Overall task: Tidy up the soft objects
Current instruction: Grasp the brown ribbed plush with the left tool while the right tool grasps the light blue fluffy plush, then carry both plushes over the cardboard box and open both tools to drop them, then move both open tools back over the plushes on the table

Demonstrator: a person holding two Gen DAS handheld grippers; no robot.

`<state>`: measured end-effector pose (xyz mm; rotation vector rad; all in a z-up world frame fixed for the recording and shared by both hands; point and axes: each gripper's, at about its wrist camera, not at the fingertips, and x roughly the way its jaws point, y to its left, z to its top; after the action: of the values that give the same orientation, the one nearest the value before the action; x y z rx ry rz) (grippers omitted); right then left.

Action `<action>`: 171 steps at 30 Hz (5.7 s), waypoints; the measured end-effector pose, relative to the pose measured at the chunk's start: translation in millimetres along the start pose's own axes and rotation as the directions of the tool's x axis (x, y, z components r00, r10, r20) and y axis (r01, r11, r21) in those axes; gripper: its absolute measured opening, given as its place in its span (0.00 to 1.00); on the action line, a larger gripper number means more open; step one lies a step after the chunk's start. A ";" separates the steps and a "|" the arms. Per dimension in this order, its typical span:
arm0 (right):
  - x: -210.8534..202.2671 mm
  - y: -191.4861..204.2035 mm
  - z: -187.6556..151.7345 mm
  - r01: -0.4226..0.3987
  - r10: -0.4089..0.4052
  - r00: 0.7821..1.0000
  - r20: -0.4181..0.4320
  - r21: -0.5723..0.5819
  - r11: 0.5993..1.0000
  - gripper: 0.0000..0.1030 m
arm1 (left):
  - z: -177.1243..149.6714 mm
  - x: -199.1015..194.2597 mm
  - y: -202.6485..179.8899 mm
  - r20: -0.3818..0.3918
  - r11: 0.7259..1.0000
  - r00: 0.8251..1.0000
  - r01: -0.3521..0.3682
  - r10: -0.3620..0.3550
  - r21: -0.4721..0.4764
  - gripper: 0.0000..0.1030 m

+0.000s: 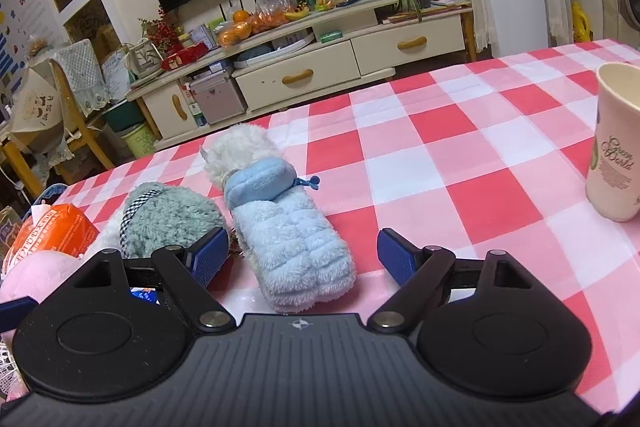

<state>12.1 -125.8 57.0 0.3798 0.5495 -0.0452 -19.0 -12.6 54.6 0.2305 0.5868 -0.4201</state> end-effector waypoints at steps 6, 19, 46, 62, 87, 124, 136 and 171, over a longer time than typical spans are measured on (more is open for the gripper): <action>3.4 1.4 1.2 -0.011 0.011 1.000 -0.018 -0.016 1.000 0.98 | -0.8 12.0 -1.6 -0.051 1.000 0.999 0.017 -0.017 -0.008 0.59; 1.9 7.2 1.2 -0.021 0.020 1.000 -0.008 -0.087 0.996 0.53 | -0.5 13.9 1.5 -0.070 0.998 0.997 0.033 -0.037 -0.062 0.40; -26.4 21.8 -11.4 0.024 -0.014 0.994 0.104 -0.098 0.995 0.46 | 3.6 -41.2 34.8 0.078 0.987 0.994 0.082 -0.072 -0.138 0.40; -49.0 37.0 -17.6 -0.040 0.051 0.988 0.145 -0.077 0.996 0.46 | 1.0 -69.7 68.3 0.149 0.978 0.989 0.051 -0.021 -0.200 0.40; -58.0 114.8 -8.9 -0.296 0.317 0.941 0.120 -0.166 0.941 0.47 | -13.5 -118.5 154.7 0.231 0.921 0.964 -0.031 0.130 -0.389 0.40; 30.0 250.8 -34.1 -0.442 0.436 0.893 -0.107 -0.384 0.811 0.57 | -59.4 -116.5 271.5 -0.038 0.710 0.883 -0.401 0.468 -0.579 0.43; 0.6 218.3 -22.2 -0.398 0.414 0.910 -0.025 -0.334 0.854 0.97 | -50.1 -125.0 260.2 -0.008 0.717 0.870 -0.411 0.492 -0.564 0.73; -42.0 145.8 -27.6 -0.227 0.263 0.961 0.089 -0.292 0.929 1.00 | -17.2 -100.9 184.3 0.042 0.831 0.893 -0.398 0.448 -0.389 0.99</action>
<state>-16.7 17.3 106.7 0.1658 0.3720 0.2474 -21.1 189.1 115.9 -0.0356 0.4563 0.1146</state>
